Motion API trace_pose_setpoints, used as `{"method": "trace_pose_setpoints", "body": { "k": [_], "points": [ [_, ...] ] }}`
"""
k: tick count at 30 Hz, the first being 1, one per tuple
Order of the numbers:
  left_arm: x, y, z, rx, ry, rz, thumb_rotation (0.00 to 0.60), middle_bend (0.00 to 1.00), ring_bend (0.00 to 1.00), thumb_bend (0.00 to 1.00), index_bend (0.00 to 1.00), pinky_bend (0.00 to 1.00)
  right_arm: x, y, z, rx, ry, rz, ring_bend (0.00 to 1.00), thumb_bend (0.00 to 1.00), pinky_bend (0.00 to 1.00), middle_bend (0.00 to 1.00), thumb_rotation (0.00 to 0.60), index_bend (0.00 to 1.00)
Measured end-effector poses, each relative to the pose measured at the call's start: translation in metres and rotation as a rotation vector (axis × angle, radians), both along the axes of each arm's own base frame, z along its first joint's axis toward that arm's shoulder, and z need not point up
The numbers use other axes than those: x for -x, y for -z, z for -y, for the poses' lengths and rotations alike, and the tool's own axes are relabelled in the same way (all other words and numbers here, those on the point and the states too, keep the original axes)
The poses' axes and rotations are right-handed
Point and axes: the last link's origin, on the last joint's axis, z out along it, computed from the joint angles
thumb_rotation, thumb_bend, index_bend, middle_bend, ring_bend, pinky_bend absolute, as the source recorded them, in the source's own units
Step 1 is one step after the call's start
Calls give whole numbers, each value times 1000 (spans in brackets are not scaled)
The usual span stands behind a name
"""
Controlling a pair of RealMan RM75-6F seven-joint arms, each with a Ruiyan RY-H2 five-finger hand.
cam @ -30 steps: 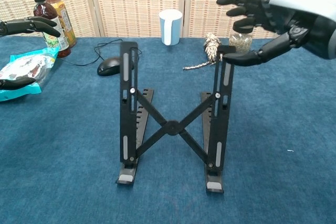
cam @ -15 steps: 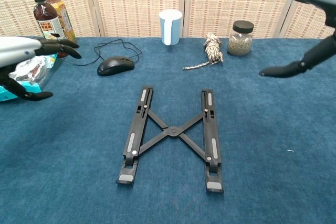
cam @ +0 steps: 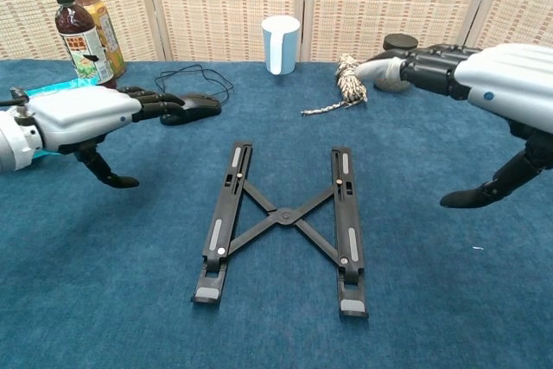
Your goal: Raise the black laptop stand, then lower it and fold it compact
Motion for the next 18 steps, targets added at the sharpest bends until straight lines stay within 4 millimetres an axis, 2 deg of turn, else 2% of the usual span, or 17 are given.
{"method": "trace_pose_setpoints", "body": {
  "k": [10, 18],
  "points": [
    [-28, 33, -22, 49, 21, 53, 600, 7, 0, 176, 67, 0, 7, 29, 4, 0, 5, -60, 0, 0, 0, 0, 600, 0],
    [-39, 47, -30, 57, 46, 40, 600, 7, 0, 176, 67, 0, 4, 51, 9, 14, -11, -92, 0, 1, 0, 0, 600, 0]
  ]
}}
